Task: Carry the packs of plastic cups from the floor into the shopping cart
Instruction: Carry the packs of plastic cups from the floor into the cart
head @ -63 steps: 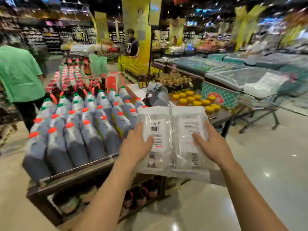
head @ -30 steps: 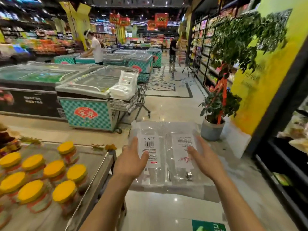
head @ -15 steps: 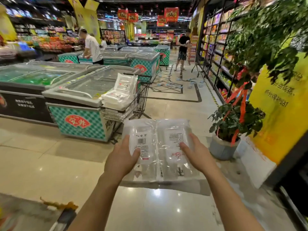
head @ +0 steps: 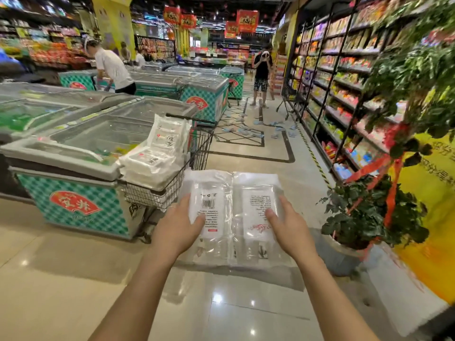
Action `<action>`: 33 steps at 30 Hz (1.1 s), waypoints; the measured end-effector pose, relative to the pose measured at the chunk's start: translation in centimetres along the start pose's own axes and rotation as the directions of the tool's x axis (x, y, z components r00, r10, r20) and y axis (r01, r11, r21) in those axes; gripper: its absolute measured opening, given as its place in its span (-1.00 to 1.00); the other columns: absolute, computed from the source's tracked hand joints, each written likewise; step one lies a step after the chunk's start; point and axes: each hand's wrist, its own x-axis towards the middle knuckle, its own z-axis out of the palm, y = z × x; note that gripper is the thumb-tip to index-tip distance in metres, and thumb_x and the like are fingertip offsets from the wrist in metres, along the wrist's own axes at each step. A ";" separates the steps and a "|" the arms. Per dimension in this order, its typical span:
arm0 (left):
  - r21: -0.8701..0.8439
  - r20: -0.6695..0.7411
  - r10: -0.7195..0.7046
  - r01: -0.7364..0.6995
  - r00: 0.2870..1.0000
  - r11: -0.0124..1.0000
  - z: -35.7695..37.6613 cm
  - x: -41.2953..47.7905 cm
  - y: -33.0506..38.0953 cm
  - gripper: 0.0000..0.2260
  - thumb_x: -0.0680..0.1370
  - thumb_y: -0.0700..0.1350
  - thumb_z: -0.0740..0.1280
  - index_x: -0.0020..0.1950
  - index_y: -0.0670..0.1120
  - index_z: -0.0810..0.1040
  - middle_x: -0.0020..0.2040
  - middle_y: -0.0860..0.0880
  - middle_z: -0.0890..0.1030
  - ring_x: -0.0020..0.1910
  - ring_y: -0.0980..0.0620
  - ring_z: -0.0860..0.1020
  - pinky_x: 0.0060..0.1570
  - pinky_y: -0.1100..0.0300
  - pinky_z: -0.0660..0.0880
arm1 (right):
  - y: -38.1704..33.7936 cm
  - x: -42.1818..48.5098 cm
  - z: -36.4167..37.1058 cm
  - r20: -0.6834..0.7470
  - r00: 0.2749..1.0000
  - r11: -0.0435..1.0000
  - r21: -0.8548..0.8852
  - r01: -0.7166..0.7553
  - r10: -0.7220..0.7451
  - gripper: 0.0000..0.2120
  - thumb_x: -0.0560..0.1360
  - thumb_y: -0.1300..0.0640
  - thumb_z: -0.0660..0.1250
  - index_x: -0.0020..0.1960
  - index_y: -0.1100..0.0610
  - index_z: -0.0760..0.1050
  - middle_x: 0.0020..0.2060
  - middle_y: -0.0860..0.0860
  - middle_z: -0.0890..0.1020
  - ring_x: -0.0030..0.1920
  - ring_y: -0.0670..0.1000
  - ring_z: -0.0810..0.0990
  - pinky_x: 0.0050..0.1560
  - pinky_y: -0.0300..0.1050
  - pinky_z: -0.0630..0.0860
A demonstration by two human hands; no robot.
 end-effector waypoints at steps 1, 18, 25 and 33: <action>0.004 0.000 0.005 -0.005 1.000 1.000 0.0 2.4 -0.1 -0.39 0.48 0.26 0.16 0.49 0.13 0.14 0.25 -0.08 0.52 0.18 -0.17 0.50 0.09 -0.05 0.49 | -0.3 2.2 0.7 -0.009 1.000 1.000 0.015 -0.005 0.005 -0.47 0.61 -0.16 0.14 0.54 -0.12 0.12 0.33 0.03 0.50 0.32 0.08 0.44 0.11 -0.05 0.36; 0.048 -0.063 -0.132 0.135 0.989 0.990 7.1 38.7 -6.5 -0.39 0.58 0.14 0.24 0.57 0.02 0.10 0.48 -0.05 0.34 0.42 -0.09 0.33 0.24 0.02 0.36 | 1.9 41.0 15.5 0.082 0.994 0.981 0.187 0.051 -0.067 -0.53 0.60 -0.02 0.25 0.48 0.01 0.28 0.32 -0.06 0.50 0.33 0.04 0.44 0.09 -0.23 0.27; 0.073 -0.084 -0.274 0.280 0.958 0.957 10.1 52.3 -8.2 -0.35 0.57 0.22 0.19 0.58 0.07 0.04 0.48 -0.10 0.33 0.45 -0.12 0.30 0.28 -0.06 0.38 | 2.6 58.6 20.1 0.250 0.966 0.970 0.242 0.002 -0.064 -0.42 0.45 -0.26 0.26 0.42 -0.14 0.26 0.18 -0.14 0.56 0.23 0.02 0.53 0.24 0.08 0.46; 0.021 -0.127 -0.386 0.392 0.914 0.920 11.9 62.7 -12.2 -0.35 0.58 0.19 0.18 0.59 0.07 0.00 0.49 -0.11 0.31 0.44 -0.11 0.29 0.28 -0.03 0.38 | 0.7 72.5 27.3 0.339 0.925 0.974 0.198 0.108 -0.171 -0.58 0.51 -0.19 0.23 0.26 0.02 0.45 0.08 -0.08 0.59 0.08 0.01 0.56 0.00 -0.04 0.46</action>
